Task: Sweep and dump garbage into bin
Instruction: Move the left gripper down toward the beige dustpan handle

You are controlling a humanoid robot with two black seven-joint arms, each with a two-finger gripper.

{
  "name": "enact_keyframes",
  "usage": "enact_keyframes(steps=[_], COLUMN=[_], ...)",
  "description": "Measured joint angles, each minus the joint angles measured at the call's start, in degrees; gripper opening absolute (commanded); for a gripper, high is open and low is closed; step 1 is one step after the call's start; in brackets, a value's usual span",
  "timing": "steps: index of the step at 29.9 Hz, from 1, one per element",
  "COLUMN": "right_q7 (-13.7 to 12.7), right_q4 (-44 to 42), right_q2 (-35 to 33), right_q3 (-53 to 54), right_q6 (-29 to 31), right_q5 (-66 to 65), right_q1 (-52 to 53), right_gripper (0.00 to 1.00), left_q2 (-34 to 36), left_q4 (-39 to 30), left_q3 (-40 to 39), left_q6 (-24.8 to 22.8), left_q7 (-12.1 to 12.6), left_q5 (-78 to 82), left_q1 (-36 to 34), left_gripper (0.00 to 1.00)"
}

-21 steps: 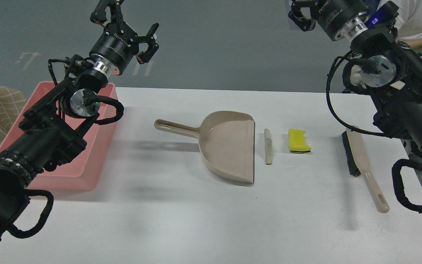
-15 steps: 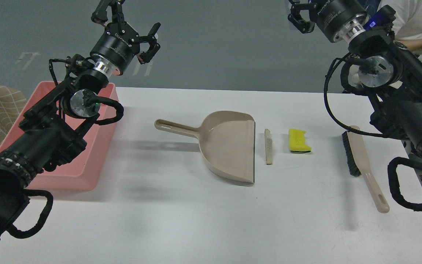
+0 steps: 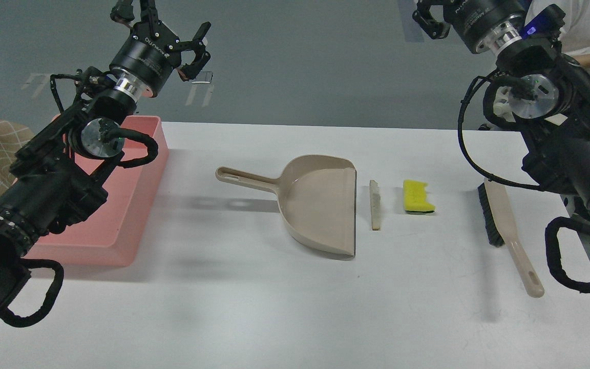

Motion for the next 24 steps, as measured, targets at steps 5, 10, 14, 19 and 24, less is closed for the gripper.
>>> enact_keyframes(steps=[5, 10, 14, 19, 24], right_q7=[0.08, 0.21, 0.77, 0.87, 0.88], right_q4=[-0.07, -0.08, -0.03, 0.56, 1.45], right_q2=[-0.1, -0.33, -2.15, -4.01, -7.16], right_q3=[0.02, -0.02, 0.92, 3.1, 3.51], right_q6=[0.0, 0.0, 0.0, 0.0, 0.0], right_q5=[-0.03, -0.05, -0.05, 0.02, 0.32], right_q1=[0.18, -0.62, -2.41, -5.64, -8.34], right_gripper=[1.0, 1.0, 1.0, 1.0, 1.0], left_q2=[-0.38, -0.49, -0.06, 0.38, 3.46], left_q4=[1.77, 1.46, 1.16, 0.08, -8.01], left_q3=[-1.78, -1.3, -1.22, -1.12, 0.63], left_q6=[-0.01, 1.09, 1.01, 0.57, 2.22], left_q7=[0.23, 1.63, 3.17, 3.68, 3.91], left_q5=[-0.05, 0.33, 0.4, 0.76, 0.89], left_q1=[0.0, -0.34, -0.43, -0.35, 1.92], left_gripper=[0.98, 0.98, 0.98, 0.97, 0.95])
